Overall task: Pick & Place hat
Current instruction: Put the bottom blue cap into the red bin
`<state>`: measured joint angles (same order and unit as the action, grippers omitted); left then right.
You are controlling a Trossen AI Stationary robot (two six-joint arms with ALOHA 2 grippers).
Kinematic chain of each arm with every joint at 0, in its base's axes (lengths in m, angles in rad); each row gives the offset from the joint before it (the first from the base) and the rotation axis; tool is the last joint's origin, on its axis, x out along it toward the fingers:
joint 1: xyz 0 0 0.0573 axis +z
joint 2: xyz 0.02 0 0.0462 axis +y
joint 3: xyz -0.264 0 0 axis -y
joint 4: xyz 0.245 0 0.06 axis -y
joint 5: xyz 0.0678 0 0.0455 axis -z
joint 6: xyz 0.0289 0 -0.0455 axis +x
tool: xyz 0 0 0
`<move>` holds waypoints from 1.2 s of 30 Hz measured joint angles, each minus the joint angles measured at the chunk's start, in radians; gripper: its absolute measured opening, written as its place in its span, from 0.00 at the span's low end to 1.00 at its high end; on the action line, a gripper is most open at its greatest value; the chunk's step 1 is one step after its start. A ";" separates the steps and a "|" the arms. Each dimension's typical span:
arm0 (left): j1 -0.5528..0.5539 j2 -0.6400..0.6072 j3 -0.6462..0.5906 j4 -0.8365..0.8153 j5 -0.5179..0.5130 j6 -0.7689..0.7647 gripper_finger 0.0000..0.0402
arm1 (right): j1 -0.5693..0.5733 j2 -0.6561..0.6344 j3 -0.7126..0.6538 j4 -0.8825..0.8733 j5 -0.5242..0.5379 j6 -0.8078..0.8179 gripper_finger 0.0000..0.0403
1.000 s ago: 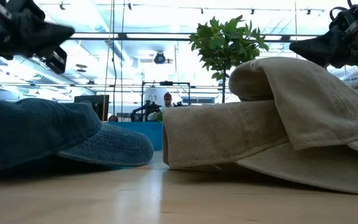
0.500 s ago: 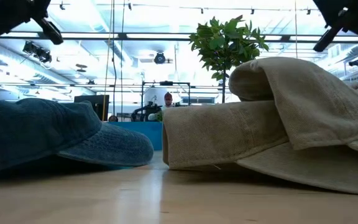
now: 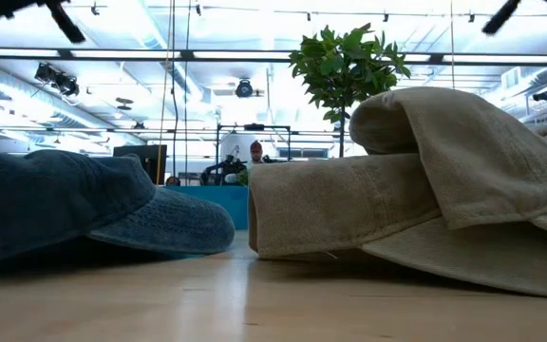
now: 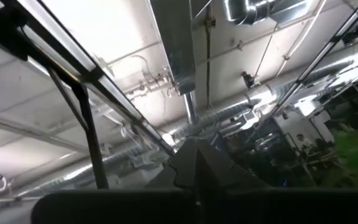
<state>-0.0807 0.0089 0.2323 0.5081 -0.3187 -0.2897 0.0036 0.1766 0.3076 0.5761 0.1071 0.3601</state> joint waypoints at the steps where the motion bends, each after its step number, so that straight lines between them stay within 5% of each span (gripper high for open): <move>1: 0.000 0.006 0.032 -0.056 0.000 0.011 0.01 | 0.000 0.023 0.030 -0.017 -0.007 -0.002 0.03; 5: 0.000 0.067 0.159 -0.233 -0.003 0.014 0.01 | 0.000 0.103 0.132 -0.063 -0.050 -0.080 0.03; 12: 0.000 0.236 0.342 -0.252 0.007 0.091 0.01 | 0.000 0.212 0.275 -0.085 -0.071 -0.152 0.03; 22: 0.000 0.503 0.580 -0.427 0.060 0.157 0.12 | 0.000 0.374 0.590 -0.624 -0.117 -0.230 0.03; 28: -0.001 0.609 0.723 -0.641 0.094 0.155 0.18 | 0.007 0.428 0.737 -0.799 -0.145 -0.116 0.03; 36: 0.000 0.700 0.785 -0.775 0.094 0.141 0.30 | 0.057 0.468 0.763 -1.006 -0.234 0.114 0.03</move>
<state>-0.0811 0.7089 1.0176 -0.2667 -0.2245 -0.1491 0.0607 0.6445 1.0710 -0.4295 -0.1274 0.4745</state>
